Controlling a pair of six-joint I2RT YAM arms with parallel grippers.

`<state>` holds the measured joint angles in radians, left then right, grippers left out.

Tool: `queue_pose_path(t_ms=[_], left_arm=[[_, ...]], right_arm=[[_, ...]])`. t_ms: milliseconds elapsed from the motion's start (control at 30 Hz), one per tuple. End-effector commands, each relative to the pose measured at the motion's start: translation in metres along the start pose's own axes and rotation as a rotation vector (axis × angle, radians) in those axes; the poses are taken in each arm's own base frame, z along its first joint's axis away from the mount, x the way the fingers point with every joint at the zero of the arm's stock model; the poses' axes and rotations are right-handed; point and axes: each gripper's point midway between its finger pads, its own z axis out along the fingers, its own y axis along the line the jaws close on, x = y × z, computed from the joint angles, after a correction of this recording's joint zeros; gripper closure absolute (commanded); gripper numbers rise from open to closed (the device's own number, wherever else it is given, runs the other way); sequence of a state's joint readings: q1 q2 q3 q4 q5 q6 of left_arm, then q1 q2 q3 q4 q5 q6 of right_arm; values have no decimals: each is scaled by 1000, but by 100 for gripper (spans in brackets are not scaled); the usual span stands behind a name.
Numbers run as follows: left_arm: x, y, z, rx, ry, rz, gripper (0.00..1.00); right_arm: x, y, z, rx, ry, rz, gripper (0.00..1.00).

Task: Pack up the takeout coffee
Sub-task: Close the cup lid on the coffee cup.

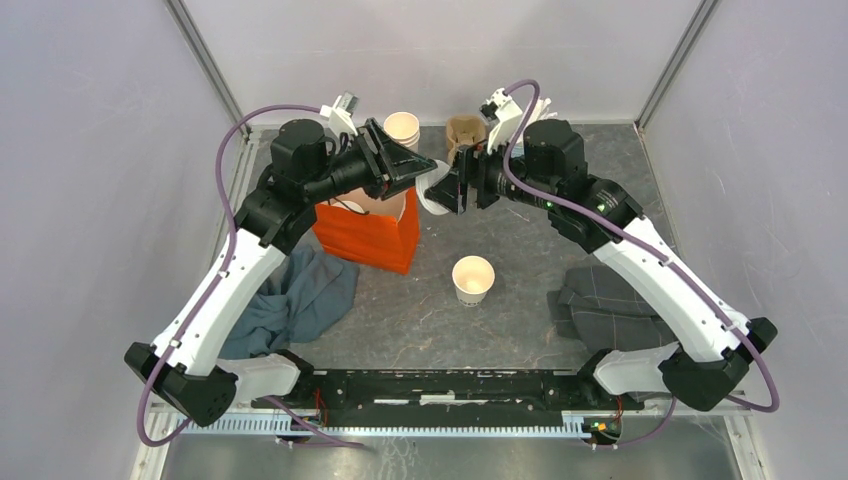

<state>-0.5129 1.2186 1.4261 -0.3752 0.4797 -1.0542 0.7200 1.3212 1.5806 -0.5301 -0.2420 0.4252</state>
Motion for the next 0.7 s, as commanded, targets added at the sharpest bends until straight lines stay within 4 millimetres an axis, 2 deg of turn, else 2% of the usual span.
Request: queue_pose_path(t_ms=[0, 100, 233, 333, 400, 533, 667], left_arm=[[-7, -9, -11, -8, -36, 102, 34], [-7, -1, -15, -50, -39, 120, 29], [-9, 7, -24, -104, -44, 165, 27], [-9, 4, -28, -96, -45, 192, 26], [-9, -6, -31, -55, -46, 207, 25], [-3, -18, -37, 14, -41, 218, 23], [6, -17, -40, 34, -12, 217, 23]], right_arm=[[2, -2, -16, 29, -26, -13, 22], [30, -18, -23, 85, 54, -37, 22], [85, -43, -35, 152, 244, -90, 22], [132, -63, -42, 206, 423, -123, 21], [158, -74, -45, 249, 506, -146, 21], [181, -80, -39, 284, 581, -201, 22], [199, -88, -29, 328, 652, -255, 21]])
